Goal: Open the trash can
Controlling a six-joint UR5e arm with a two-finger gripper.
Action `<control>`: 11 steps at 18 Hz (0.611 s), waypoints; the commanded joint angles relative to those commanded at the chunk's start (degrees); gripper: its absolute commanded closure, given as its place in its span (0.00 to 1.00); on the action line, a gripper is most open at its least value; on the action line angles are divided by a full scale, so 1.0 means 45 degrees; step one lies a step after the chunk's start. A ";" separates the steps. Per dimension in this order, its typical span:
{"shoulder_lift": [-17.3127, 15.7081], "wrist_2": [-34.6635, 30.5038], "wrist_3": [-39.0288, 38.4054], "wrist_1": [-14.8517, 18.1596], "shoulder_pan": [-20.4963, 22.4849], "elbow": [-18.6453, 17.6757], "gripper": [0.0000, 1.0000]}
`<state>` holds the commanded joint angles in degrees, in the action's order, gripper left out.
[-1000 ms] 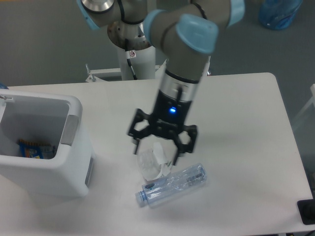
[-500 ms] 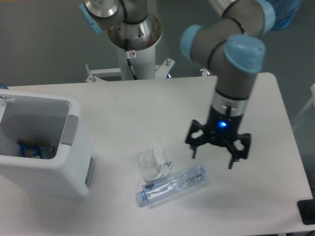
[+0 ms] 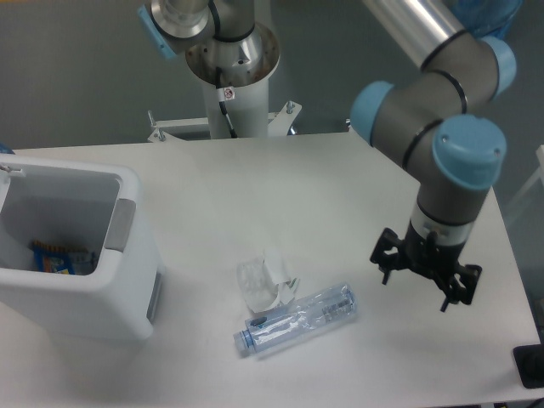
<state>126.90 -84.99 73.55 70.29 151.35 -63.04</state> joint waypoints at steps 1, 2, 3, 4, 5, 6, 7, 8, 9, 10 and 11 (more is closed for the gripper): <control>0.0138 -0.0271 0.0234 0.0527 0.0000 0.0392 0.00; 0.0197 -0.0467 0.0237 0.0842 0.0000 0.0589 0.00; 0.0139 -0.0489 0.0256 0.0884 -0.0019 0.0552 0.00; 0.0139 -0.0489 0.0256 0.0903 -0.0039 0.0552 0.00; 0.0120 -0.0489 0.0295 0.0942 -0.0058 0.0513 0.00; 0.0100 -0.0489 0.0315 0.0943 -0.0078 0.0474 0.00; 0.0061 -0.0489 0.0431 0.0865 -0.0117 0.0396 0.00; 0.0022 -0.0489 0.0838 0.0845 -0.0137 0.0260 0.00; -0.0036 -0.0489 0.1326 0.0806 -0.0156 0.0104 0.00; -0.0153 -0.0470 0.1601 0.0748 -0.0137 -0.0110 0.00; -0.0231 -0.0489 0.1604 0.0535 -0.0137 -0.0325 0.00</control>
<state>125.86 -87.19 80.77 72.70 150.73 -64.50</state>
